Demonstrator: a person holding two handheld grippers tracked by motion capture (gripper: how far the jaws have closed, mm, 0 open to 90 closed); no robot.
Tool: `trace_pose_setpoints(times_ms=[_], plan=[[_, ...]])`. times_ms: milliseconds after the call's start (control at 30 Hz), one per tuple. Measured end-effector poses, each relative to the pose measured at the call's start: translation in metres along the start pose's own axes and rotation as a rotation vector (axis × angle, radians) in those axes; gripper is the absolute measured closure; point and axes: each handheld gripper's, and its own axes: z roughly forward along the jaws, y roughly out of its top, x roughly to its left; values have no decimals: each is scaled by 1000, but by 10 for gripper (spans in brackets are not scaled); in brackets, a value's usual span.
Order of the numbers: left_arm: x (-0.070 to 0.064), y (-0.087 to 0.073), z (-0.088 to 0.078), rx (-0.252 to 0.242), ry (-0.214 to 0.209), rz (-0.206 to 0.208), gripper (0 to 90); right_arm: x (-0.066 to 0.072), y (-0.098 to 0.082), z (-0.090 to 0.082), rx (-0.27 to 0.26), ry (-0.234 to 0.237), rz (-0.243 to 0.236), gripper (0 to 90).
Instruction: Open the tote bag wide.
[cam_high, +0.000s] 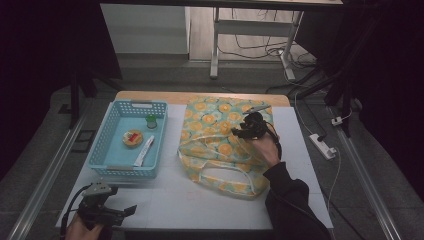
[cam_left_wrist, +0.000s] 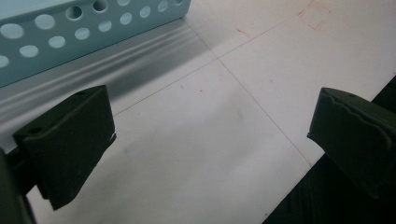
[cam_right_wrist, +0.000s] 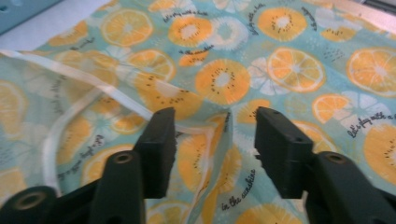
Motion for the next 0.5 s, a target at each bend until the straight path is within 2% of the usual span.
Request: trace_pose_setpoints(times_ms=[33, 67, 133, 233, 333, 367, 400, 500], plan=[[0, 0, 0, 0, 0, 0, 3, 1, 1, -2, 3, 10, -1, 409], [0, 0, 0, 0, 0, -1, 3, 5, 1, -6, 5, 33, 3, 329], [0, 0, 0, 0, 0, -1, 3, 7, 0, -7, 12, 46, 1, 302], [0, 0, 0, 2, 0, -2, 3, 15, -1, -11, 21, 66, -6, 177], [0, 0, 0, 2, 1, -2, 3, 31, -4, -15, 51, 95, -48, 66], [0, 0, 0, 2, 0, -3, 3, 31, -4, -15, 51, 95, -48, 66], [0, 0, 0, 2, 0, -4, 3, 37, -6, -15, 64, 111, -57, 21], [0, 0, 0, 3, 0, -2, 3, 45, -8, -15, 74, 135, -74, 5]])
